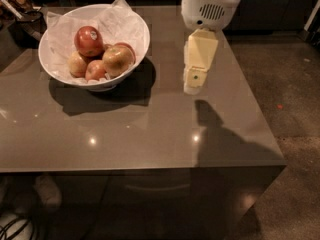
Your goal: Pick apple from white bowl
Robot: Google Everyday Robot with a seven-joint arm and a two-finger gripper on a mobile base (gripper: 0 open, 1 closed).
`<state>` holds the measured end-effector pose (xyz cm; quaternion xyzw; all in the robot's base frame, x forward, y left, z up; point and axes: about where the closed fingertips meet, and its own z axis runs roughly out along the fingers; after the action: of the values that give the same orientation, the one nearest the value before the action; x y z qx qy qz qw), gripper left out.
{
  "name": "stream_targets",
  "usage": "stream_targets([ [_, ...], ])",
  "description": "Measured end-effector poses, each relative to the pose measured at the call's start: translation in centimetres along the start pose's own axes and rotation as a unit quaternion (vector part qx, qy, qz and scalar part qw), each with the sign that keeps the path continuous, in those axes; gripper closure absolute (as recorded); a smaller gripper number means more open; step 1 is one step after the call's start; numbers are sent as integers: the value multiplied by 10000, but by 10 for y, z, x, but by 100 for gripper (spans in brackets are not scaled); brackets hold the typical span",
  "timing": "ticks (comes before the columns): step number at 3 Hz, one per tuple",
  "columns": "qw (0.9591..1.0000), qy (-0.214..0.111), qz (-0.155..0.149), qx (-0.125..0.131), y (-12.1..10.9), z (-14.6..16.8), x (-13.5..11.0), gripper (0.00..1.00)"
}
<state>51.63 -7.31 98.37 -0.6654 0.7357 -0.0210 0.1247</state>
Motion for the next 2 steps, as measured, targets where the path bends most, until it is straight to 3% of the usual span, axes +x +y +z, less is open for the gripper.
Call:
stream_targets([
  [1,9999,-89,-7,109,-5,0,-5,0],
  [2,9998,-198,73,49,-15,2,-26,0],
])
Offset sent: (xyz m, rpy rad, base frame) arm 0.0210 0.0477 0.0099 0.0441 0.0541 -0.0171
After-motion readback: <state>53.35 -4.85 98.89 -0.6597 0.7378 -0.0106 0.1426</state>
